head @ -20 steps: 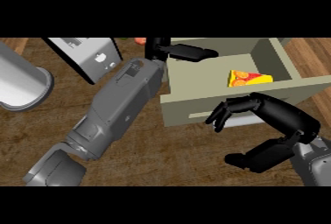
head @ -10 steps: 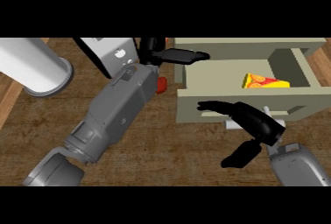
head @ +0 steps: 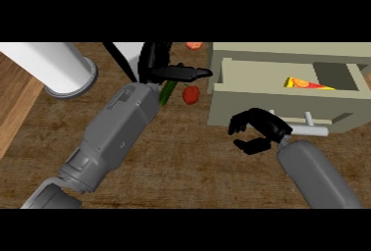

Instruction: Pick up the cup, place it into the drawer and close the drawer

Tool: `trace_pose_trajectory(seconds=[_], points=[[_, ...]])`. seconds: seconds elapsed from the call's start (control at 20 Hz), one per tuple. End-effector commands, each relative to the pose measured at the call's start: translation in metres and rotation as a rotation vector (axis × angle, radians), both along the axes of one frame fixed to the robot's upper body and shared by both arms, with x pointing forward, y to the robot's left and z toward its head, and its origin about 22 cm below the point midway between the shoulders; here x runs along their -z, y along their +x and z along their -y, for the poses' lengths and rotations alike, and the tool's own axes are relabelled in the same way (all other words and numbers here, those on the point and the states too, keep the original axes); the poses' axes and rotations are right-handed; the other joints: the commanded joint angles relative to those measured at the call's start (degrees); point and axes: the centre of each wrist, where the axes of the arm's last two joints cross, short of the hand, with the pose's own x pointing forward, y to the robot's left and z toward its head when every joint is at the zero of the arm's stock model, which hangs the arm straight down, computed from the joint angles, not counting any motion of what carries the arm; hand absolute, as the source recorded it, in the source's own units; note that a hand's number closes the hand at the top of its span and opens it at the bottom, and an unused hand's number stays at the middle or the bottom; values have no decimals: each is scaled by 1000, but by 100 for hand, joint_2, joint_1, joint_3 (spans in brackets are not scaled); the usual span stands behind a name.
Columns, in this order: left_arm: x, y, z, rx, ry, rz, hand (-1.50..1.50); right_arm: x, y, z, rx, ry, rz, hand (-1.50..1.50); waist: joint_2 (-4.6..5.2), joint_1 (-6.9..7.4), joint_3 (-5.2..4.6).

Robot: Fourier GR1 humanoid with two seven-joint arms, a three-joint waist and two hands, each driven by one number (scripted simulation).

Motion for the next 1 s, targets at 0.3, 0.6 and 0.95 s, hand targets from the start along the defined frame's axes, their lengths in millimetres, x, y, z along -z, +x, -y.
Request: trace_pose_trajectory(seconds=[0.3, 0.6, 0.95], points=[[9, -7, -39, 35, -28, 0, -150, -31, 65, 46, 162, 142, 155, 150, 62, 363, 28], [15, -10, -68, 60, 6, -19, -150, -68, 88, 64, 294, 178, 247, 150, 139, 616, 30], [23, -17, -65, 86, -1, -3, -150, -104, 97, 84, 327, 250, 262, 150, 209, 770, 26]])
